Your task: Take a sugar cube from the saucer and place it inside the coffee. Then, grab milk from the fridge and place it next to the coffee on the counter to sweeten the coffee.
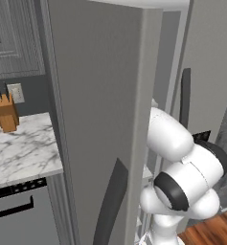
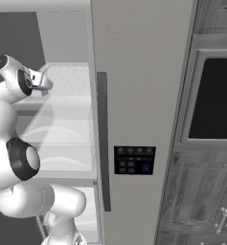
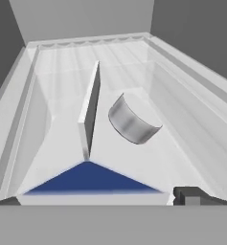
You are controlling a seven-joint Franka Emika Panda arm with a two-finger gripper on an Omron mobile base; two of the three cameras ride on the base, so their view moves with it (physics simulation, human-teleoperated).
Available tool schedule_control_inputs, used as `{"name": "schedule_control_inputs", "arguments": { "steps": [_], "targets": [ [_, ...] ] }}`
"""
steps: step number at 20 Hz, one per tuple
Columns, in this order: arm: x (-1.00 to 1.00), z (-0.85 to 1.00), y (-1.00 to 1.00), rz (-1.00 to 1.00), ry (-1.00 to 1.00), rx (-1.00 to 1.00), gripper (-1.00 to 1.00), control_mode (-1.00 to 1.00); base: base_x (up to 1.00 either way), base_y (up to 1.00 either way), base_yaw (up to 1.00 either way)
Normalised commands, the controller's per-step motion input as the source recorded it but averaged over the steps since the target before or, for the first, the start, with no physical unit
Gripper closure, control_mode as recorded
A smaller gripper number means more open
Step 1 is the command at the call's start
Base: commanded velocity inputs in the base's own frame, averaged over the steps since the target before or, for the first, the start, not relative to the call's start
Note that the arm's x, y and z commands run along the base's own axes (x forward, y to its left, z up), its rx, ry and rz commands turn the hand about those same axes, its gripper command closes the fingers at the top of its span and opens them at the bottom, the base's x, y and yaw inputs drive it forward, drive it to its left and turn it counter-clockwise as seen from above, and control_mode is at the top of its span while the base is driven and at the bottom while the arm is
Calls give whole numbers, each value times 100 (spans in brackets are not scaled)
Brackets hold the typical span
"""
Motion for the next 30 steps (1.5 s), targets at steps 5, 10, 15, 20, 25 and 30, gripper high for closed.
{"name": "schedule_control_inputs", "arguments": {
  "steps": [5, 10, 15, 20, 25, 30],
  "targets": [
    [12, 0, 0, -1, 0, 0, -100, -100, 0, 0, 0],
    [1, 0, 0, 0, 0, 0, -100, -100, 0, 0, 0],
    [0, 0, 0, 0, 0, 0, 100, -100, 0, 0, 0],
    [0, 0, 0, 0, 0, 0, 100, -100, 0, 0, 0],
    [-1, 0, -6, 0, 0, 0, 100, -100, 0, 0, 0],
    [-21, 0, -52, 0, -2, 0, 100, -100, 0, 0, 0]
  ]
}}
